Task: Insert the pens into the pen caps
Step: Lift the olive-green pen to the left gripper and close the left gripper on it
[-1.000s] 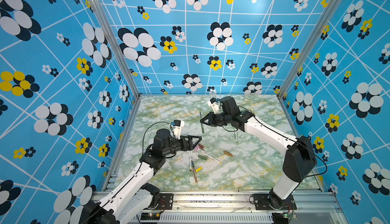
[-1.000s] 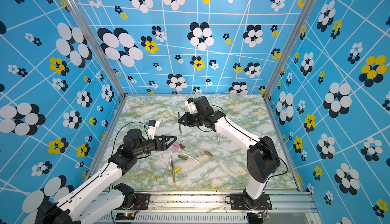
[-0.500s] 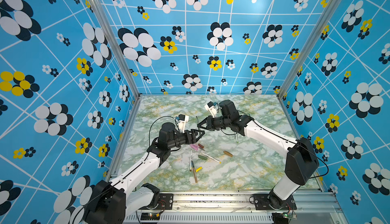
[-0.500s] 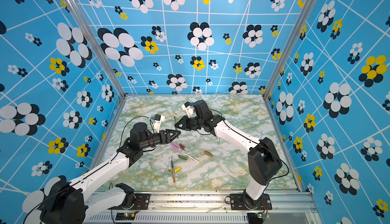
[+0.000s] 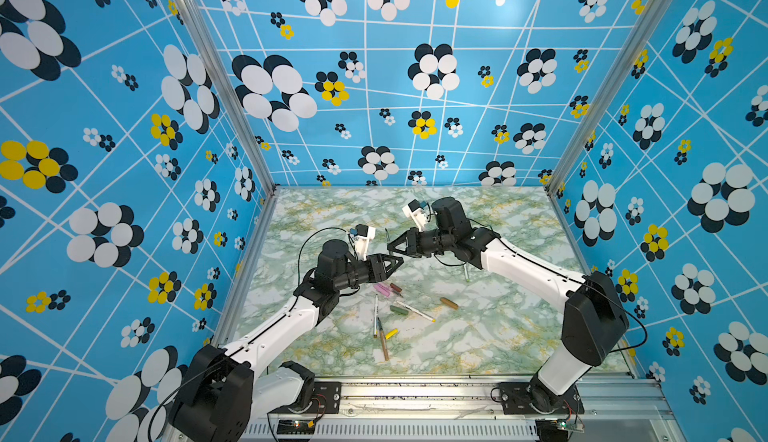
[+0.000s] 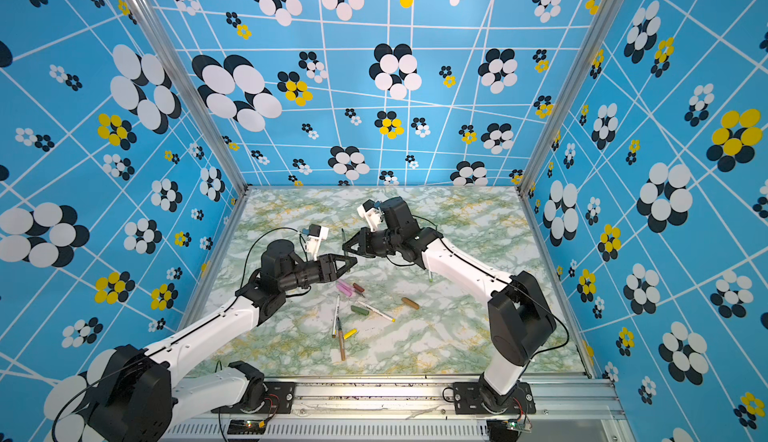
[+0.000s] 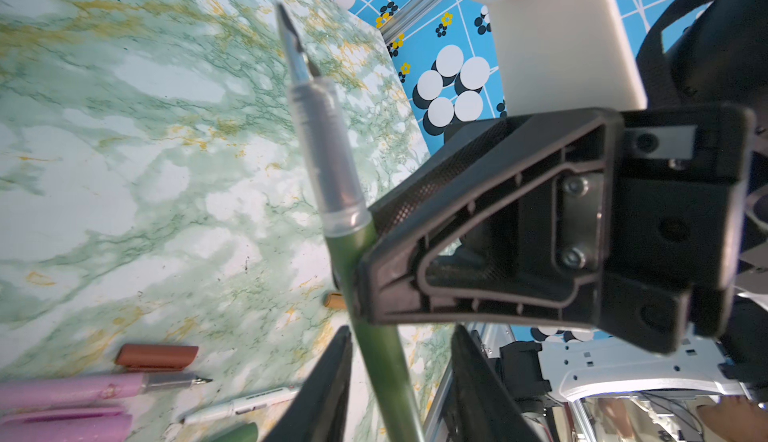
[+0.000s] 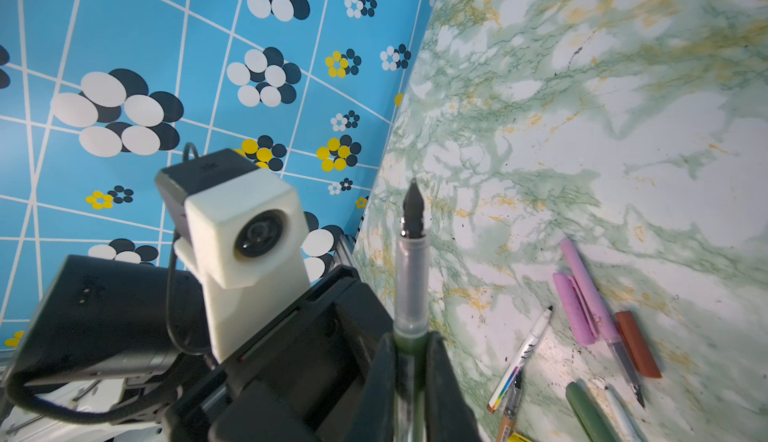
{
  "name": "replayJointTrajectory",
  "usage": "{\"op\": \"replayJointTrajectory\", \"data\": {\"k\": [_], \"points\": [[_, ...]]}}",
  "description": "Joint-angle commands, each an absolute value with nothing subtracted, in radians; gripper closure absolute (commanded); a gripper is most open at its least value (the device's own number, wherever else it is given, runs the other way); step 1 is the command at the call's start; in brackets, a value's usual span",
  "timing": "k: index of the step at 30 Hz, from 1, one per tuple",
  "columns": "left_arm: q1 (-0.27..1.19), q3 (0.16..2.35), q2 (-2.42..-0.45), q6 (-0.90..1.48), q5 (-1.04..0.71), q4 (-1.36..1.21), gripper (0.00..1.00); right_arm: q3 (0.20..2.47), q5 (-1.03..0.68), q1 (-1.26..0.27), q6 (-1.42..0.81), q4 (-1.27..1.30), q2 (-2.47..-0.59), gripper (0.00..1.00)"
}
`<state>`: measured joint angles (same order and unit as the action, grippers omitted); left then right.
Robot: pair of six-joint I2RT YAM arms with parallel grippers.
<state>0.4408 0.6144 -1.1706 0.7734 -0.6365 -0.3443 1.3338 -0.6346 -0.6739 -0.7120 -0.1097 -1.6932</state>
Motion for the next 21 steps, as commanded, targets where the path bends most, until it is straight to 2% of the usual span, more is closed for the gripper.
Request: {"op": "replayJointTrajectory", "data": {"k": [1,12,17,21], "points": [[0.449,0.648,-1.176,0.759,-0.629,-0.353,0.67,1.319,-0.643,-0.682,-0.713,-0.086,-1.671,0.95],[0.447,0.635,-1.155,0.747,-0.589,-0.322,0.88,1.325,-0.622,-0.683,-0.695,-0.117,-1.674,0.95],[0.447,0.637,-1.127,0.726,-0.542,-0.253,1.0,1.341,-0.594,-0.683,-0.66,-0.164,-1.662,0.82],[0.447,0.635,-1.071,0.701,-0.473,-0.158,1.0,1.364,-0.543,-0.683,-0.592,-0.251,-1.64,0.68]]}}
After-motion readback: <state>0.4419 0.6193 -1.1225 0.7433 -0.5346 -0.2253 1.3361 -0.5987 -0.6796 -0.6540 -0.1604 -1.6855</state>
